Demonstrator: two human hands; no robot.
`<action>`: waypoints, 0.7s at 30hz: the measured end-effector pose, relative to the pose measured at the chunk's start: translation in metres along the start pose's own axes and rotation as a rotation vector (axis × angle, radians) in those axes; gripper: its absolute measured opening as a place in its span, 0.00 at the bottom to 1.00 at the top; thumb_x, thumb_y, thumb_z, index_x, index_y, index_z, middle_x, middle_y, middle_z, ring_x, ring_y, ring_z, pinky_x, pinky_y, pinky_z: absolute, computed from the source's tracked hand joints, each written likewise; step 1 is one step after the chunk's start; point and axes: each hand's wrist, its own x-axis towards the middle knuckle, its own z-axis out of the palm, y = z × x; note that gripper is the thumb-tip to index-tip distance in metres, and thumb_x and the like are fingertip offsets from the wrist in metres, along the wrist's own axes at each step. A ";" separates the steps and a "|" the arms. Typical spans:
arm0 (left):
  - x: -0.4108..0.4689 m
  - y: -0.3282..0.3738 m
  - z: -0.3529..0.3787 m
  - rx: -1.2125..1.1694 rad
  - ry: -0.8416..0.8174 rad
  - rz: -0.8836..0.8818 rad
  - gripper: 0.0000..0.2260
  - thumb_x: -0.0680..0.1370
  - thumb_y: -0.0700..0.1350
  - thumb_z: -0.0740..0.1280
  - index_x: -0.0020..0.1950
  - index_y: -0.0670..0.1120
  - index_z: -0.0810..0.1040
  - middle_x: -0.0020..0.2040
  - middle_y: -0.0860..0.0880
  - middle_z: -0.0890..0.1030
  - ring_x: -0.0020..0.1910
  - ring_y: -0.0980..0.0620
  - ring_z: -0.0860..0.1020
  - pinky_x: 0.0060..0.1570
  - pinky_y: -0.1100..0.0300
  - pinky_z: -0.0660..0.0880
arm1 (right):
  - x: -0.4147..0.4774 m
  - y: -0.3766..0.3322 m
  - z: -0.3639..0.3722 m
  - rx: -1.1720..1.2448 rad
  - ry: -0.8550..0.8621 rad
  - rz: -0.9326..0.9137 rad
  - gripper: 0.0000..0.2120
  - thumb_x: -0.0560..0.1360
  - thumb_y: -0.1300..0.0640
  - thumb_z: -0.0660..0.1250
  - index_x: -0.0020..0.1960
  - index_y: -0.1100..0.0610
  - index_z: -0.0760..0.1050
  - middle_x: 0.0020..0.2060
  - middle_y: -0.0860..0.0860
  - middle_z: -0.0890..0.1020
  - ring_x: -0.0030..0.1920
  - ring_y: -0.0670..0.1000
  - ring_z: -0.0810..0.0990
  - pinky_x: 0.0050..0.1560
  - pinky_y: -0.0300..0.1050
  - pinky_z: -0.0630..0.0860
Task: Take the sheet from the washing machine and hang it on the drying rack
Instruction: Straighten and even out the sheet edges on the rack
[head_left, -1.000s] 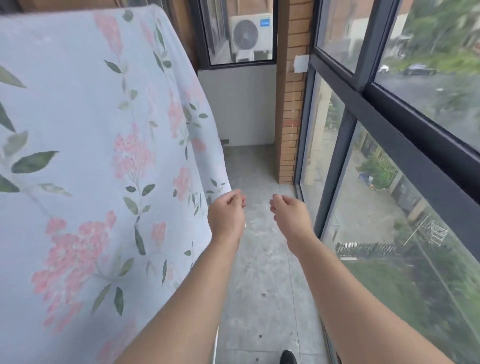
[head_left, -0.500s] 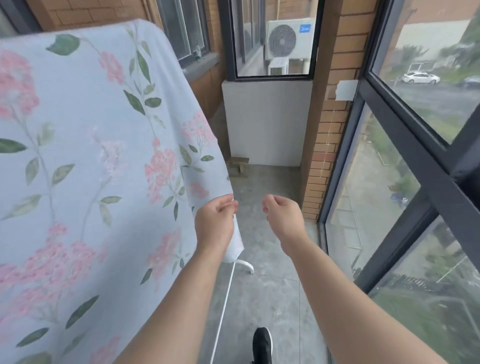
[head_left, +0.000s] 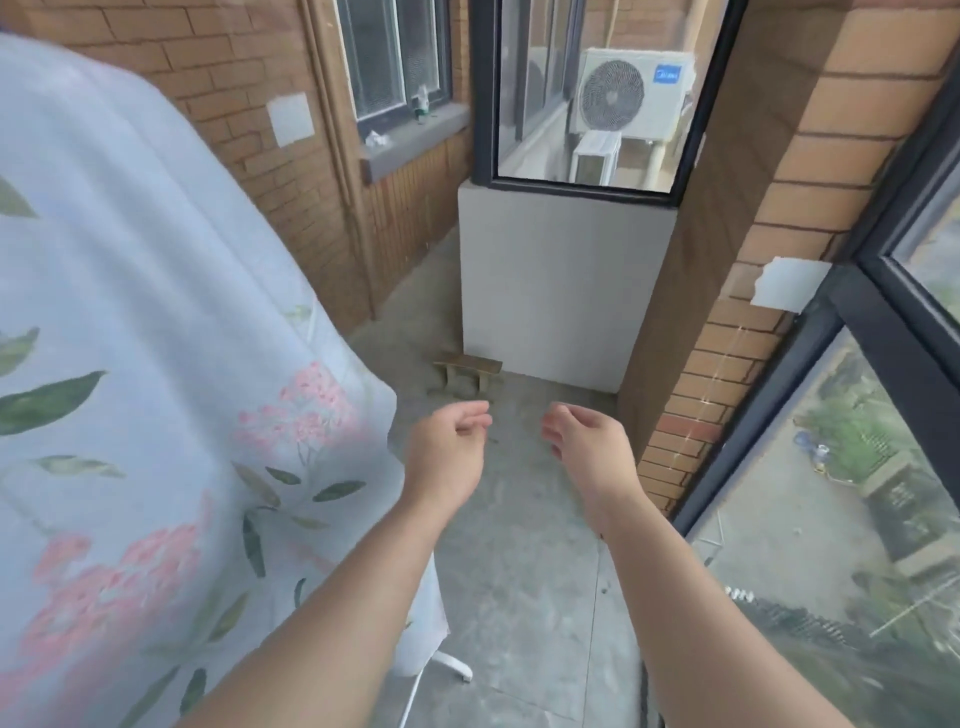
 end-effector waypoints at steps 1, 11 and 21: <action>0.021 0.001 0.006 0.015 0.015 0.002 0.15 0.79 0.40 0.61 0.58 0.55 0.82 0.51 0.60 0.85 0.49 0.62 0.82 0.46 0.71 0.75 | 0.024 -0.003 0.004 -0.009 -0.009 -0.003 0.18 0.75 0.53 0.62 0.54 0.67 0.71 0.54 0.68 0.78 0.59 0.70 0.74 0.59 0.75 0.70; 0.240 -0.005 0.041 0.108 0.277 -0.060 0.12 0.79 0.41 0.66 0.55 0.56 0.83 0.50 0.58 0.86 0.52 0.59 0.83 0.60 0.58 0.77 | 0.277 -0.041 0.096 -0.115 -0.428 -0.041 0.18 0.74 0.47 0.65 0.41 0.62 0.80 0.37 0.52 0.82 0.41 0.51 0.79 0.48 0.50 0.75; 0.316 -0.006 -0.024 0.241 0.658 -0.308 0.11 0.80 0.38 0.66 0.58 0.49 0.84 0.53 0.59 0.82 0.54 0.58 0.80 0.55 0.72 0.70 | 0.374 -0.105 0.245 -0.272 -1.000 -0.183 0.14 0.80 0.50 0.64 0.50 0.62 0.78 0.53 0.61 0.84 0.58 0.63 0.81 0.64 0.65 0.75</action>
